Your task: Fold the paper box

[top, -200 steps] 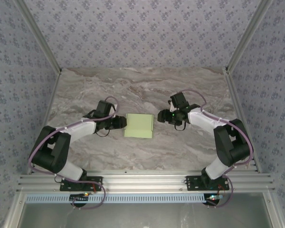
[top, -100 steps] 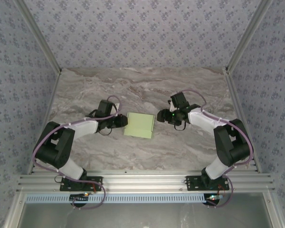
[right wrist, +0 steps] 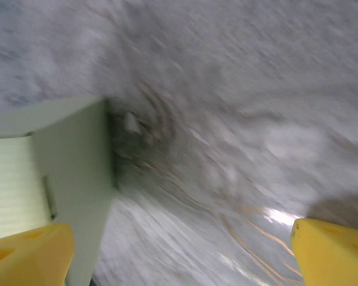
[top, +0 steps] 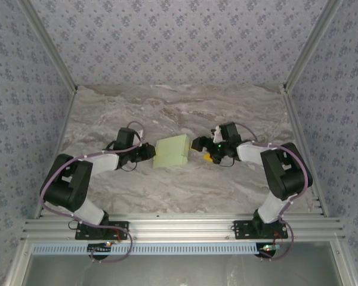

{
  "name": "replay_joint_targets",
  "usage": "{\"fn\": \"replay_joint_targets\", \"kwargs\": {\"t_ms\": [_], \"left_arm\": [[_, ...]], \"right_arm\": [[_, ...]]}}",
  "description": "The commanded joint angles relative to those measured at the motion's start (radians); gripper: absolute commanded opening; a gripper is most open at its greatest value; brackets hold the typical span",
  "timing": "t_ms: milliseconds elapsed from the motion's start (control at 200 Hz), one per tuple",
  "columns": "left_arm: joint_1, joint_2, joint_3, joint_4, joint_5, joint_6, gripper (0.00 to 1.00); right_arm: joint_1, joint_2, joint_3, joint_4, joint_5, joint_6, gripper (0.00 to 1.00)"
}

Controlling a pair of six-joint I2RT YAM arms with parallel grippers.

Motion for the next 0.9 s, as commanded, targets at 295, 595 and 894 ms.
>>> {"fn": "replay_joint_targets", "kwargs": {"t_ms": [295,595,894], "left_arm": [[-0.001,-0.013,0.012,-0.086,0.012,0.021,0.18],[-0.002,-0.014,0.035,-0.119,0.009,0.041,0.18],[-0.002,-0.017,0.033,-0.122,0.014,0.041,0.19]], "right_arm": [[0.013,-0.039,0.025,0.102,-0.096,0.15,0.94],[0.092,-0.081,0.271,-0.328,0.042,-0.231,0.96],[0.234,0.021,0.545,-0.599,0.273,-0.353,0.99]]}}
